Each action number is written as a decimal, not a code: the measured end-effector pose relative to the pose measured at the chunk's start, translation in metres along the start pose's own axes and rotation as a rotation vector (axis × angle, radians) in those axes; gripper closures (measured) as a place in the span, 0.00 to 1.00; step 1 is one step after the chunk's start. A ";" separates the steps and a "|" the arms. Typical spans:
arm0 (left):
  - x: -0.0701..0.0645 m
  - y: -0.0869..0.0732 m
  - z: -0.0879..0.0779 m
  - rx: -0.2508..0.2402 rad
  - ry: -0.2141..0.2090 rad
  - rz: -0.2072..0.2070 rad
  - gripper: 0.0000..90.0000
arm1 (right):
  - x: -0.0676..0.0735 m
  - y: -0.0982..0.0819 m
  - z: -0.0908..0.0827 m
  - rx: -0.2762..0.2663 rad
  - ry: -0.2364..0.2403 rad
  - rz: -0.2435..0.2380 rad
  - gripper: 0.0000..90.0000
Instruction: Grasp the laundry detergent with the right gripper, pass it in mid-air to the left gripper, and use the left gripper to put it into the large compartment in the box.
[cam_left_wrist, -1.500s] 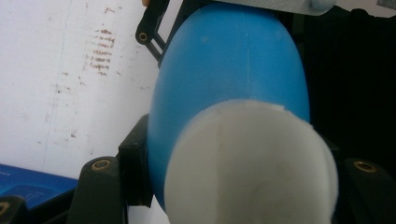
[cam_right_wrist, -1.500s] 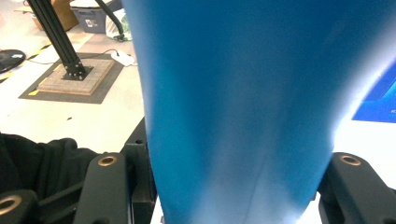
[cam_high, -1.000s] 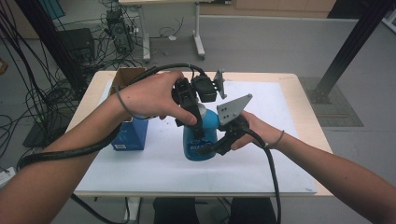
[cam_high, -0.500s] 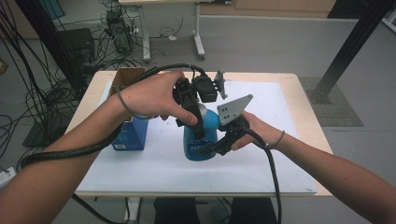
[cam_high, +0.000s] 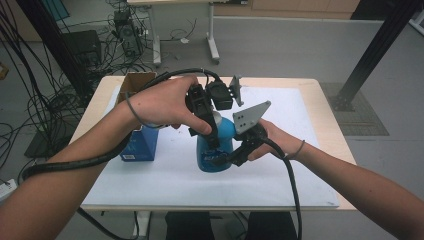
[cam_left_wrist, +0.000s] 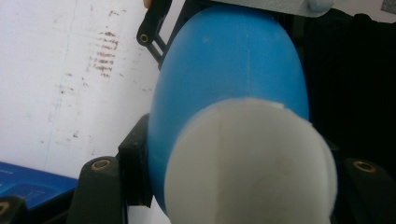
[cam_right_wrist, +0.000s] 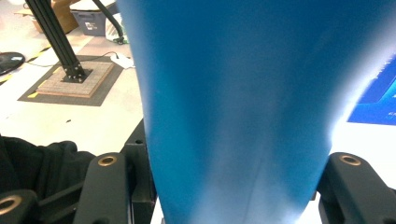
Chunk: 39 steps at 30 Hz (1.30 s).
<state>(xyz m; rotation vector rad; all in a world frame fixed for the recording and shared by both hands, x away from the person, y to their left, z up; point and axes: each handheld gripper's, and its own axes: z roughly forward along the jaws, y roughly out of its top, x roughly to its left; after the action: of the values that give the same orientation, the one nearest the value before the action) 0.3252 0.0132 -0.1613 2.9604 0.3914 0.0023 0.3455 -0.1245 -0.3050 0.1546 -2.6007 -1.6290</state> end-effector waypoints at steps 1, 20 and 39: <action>0.000 0.000 0.000 0.000 0.000 0.000 0.42 | 0.000 0.000 0.000 0.000 0.000 0.000 0.47; -0.001 0.002 0.000 0.011 0.007 -0.005 0.42 | -0.001 -0.001 0.001 -0.015 0.005 0.007 0.46; -0.001 0.005 0.001 0.029 0.010 -0.005 0.42 | -0.001 -0.005 0.002 -0.042 0.004 0.026 0.45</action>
<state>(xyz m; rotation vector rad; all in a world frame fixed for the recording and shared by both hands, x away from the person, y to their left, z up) 0.3257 0.0083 -0.1614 2.9891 0.4035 0.0115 0.3468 -0.1243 -0.3107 0.1207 -2.5527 -1.6709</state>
